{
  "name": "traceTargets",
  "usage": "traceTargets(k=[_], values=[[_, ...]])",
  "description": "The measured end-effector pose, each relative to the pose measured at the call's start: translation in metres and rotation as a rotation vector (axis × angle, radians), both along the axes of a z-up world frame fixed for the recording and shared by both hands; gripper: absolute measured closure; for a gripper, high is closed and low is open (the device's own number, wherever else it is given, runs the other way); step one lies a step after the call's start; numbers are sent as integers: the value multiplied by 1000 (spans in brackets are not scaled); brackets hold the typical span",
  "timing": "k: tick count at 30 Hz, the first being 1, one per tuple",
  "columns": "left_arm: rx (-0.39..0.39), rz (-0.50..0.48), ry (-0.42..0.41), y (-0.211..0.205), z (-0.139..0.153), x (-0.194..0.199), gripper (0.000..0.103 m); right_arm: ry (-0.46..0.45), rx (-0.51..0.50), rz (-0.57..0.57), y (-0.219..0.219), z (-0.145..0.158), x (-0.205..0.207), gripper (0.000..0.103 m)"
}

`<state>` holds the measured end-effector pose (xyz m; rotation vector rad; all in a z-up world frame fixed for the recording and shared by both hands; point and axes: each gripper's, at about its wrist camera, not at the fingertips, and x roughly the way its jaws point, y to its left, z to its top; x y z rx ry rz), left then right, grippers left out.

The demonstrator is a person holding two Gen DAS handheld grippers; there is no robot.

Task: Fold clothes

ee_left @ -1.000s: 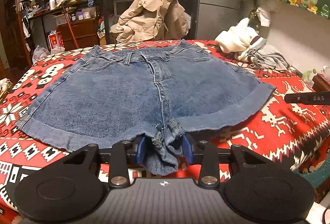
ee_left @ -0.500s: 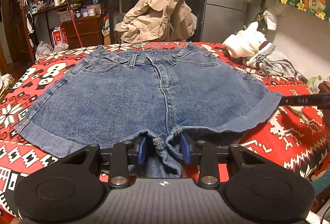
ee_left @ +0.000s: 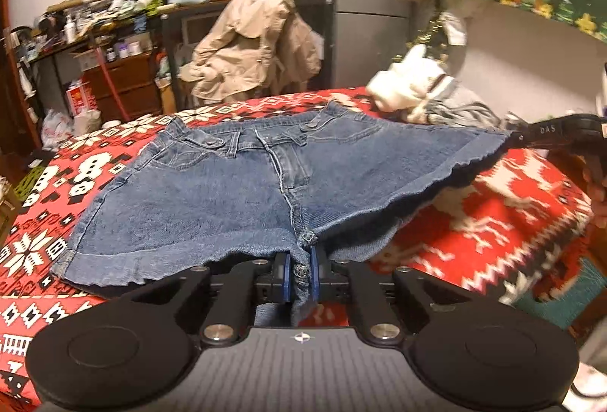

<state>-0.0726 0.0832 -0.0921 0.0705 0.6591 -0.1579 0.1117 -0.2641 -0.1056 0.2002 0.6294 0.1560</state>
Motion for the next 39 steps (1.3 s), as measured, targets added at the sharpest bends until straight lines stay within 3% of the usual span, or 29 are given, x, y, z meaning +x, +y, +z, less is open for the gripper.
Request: traceTargets(k=[4,7,12,17,23,28,31,34,36,39], values=[[13,-38,111,-6,-25,0,91,41,9,-4,-8,-5,-17,102],[25,-58,174,-9,-41,1,80,96,-16,5,-9,-24,-19,101],[27,-70,165,-2,-34,-11,71,122,-32,-5,-13,-38,-30,95],[29,-36,154,20,-25,-22,62,115,-48,-12,-24,-34,-41,91],[15,77,135,60,-23,-29,62,97,-57,40,-16,-22,-53,87],[136,180,92,98,-34,-18,62,85,-58,113,6,-14,-59,83],[160,261,69,132,-36,-4,62,82,-58,155,25,-12,-59,83],[125,350,38,171,-33,13,63,83,-58,178,41,-11,-58,83],[64,402,30,196,-31,26,71,85,-59,185,47,-10,-58,83],[-19,431,52,225,-34,45,71,92,-68,186,53,-9,-57,83]])
